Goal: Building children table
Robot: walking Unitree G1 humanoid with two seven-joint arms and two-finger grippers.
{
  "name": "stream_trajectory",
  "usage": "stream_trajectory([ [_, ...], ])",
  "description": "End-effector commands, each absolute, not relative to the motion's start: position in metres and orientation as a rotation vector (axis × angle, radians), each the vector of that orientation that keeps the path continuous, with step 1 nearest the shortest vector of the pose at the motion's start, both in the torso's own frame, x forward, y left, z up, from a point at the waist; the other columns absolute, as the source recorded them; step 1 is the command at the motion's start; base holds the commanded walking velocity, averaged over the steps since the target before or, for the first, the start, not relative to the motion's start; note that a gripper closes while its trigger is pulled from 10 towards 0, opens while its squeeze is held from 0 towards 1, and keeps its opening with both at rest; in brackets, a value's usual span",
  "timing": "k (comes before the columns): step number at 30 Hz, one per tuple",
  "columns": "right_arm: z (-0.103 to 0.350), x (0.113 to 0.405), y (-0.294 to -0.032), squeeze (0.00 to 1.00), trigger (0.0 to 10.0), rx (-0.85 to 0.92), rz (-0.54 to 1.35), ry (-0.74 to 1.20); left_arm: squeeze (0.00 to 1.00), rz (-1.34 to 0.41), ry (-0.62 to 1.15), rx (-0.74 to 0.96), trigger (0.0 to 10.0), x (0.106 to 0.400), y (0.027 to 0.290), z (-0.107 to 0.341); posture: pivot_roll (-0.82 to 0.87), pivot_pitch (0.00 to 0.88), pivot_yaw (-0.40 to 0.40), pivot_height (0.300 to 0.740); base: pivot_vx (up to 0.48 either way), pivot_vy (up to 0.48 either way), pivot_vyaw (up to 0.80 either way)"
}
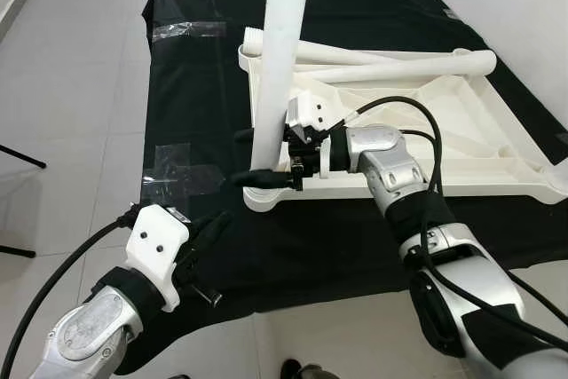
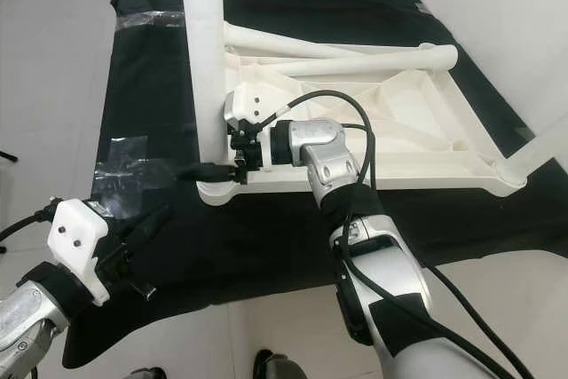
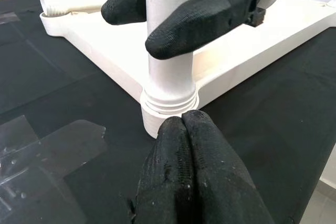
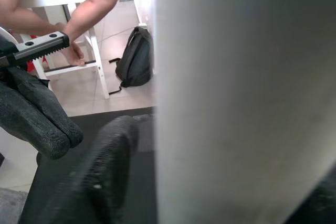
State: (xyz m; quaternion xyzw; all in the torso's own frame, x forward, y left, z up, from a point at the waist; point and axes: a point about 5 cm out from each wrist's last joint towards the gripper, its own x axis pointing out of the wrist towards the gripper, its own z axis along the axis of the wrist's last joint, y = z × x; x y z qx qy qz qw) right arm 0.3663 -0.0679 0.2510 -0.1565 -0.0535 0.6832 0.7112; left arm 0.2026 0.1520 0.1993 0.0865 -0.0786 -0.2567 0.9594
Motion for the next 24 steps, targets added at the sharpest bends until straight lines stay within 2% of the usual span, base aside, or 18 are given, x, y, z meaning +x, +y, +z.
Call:
stream_trajectory([
  [1, 0.248, 0.364, -0.062, 0.00, 0.0, -0.372, 1.571, -0.106, 0.00, -0.530, -0.150, 0.178, 10.0, 0.199, 0.150, 0.198, 0.17, 0.222, -0.137, 0.740, 0.000, 0.000, 0.00],
  [9, 0.236, 0.368, -0.079, 0.00, 0.0, -0.392, 1.510, -0.101, 0.00, -0.531, -0.152, 0.172, 10.0, 0.199, 0.151, 0.198, 0.14, 0.227, -0.131, 0.740, 0.000, 0.000, 0.00],
  [11, 0.225, 0.369, -0.089, 0.00, 0.0, -0.343, 1.352, -0.099, 0.00, -0.533, -0.151, 0.167, 10.0, 0.199, 0.151, 0.198, 0.12, 0.231, -0.132, 0.740, 0.000, 0.000, 0.00],
  [15, 0.219, 0.369, -0.093, 0.00, 0.0, -0.323, 1.283, -0.101, 0.00, -0.534, -0.151, 0.166, 10.0, 0.199, 0.151, 0.198, 0.12, 0.231, -0.133, 0.740, 0.000, 0.000, 0.00],
  [16, 0.209, 0.367, -0.093, 0.00, 0.0, -0.324, 1.125, -0.098, 0.00, -0.534, -0.149, 0.164, 10.0, 0.199, 0.152, 0.198, 0.12, 0.238, -0.140, 0.740, 0.000, 0.000, 0.00],
  [17, 0.209, 0.367, -0.093, 0.00, 0.0, -0.324, 1.125, -0.098, 0.00, -0.534, -0.149, 0.164, 10.0, 0.199, 0.152, 0.198, 0.12, 0.238, -0.140, 0.740, 0.000, 0.000, 0.00],
  [18, 0.195, 0.365, -0.089, 0.00, 0.0, -0.171, 0.777, -0.068, 0.00, -0.533, -0.152, 0.151, 10.0, 0.199, 0.152, 0.199, 0.11, 0.241, -0.120, 0.740, 0.000, 0.000, 0.00],
  [19, 0.195, 0.365, -0.089, 0.00, 0.0, -0.171, 0.777, -0.068, 0.00, -0.533, -0.152, 0.151, 10.0, 0.199, 0.152, 0.199, 0.11, 0.241, -0.120, 0.740, 0.000, 0.000, 0.00],
  [20, 0.178, 0.345, -0.073, 0.00, 0.0, -0.226, 0.720, -0.062, 0.00, -0.533, -0.151, 0.150, 10.0, 0.199, 0.154, 0.200, 0.13, 0.242, -0.114, 0.740, 0.000, 0.000, 0.00],
  [21, 0.178, 0.345, -0.073, 0.00, 0.0, -0.226, 0.720, -0.062, 0.00, -0.533, -0.151, 0.150, 10.0, 0.199, 0.154, 0.200, 0.13, 0.242, -0.114, 0.740, 0.000, 0.000, 0.00],
  [22, 0.171, 0.331, -0.061, 0.00, 0.0, -0.268, 0.723, -0.072, 0.00, -0.532, -0.152, 0.146, 10.0, 0.199, 0.154, 0.201, 0.10, 0.232, -0.098, 0.740, 0.000, 0.000, 0.00],
  [24, 0.173, 0.331, -0.054, 0.00, 0.0, -0.269, 0.750, -0.090, 0.00, -0.532, -0.152, 0.149, 10.0, 0.201, 0.154, 0.200, 0.12, 0.235, -0.121, 0.740, 0.000, 0.000, 0.00],
])
